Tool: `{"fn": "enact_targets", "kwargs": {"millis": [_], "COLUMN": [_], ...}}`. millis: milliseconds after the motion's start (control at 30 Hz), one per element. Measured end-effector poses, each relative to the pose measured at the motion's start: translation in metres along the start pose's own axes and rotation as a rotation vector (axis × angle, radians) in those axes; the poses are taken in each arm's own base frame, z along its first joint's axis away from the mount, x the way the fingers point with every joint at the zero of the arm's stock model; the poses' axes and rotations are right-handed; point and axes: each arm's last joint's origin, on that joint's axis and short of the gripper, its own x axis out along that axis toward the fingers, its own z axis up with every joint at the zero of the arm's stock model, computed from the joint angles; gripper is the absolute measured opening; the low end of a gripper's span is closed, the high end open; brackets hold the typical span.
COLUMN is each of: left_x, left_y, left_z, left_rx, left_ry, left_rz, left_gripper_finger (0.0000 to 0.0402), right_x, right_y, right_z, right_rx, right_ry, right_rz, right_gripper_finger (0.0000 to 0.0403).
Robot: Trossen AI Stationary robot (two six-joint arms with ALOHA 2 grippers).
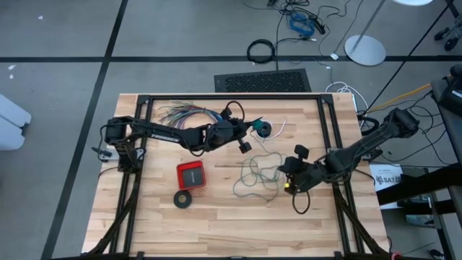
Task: Coil cords
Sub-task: Uncoil the green wire from the spool
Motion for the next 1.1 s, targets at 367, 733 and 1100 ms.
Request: {"fn": "enact_targets", "kwargs": {"millis": [367, 733, 1100], "left_x": [0.0, 0.0, -0.002], "left_y": [0.0, 0.0, -0.005], "left_z": [0.0, 0.0, 0.003], "left_rx": [0.0, -0.002, -0.012], "left_ry": [0.0, -0.004, -0.026], "left_rz": [0.0, 0.0, -0.043], "left_gripper_finger": [0.0, 0.0, 0.0], "right_x": [0.002, 0.005, 0.038], "right_y": [-0.016, 0.011, 0.009], "right_z": [-0.026, 0.002, 0.038], "right_rx": [0.142, 0.083, -0.148], "right_ry": [0.268, -0.164, -0.361], "right_rz": [-0.181, -0.093, -0.239], "right_gripper_finger": [0.0179, 0.0184, 0.0155]}}
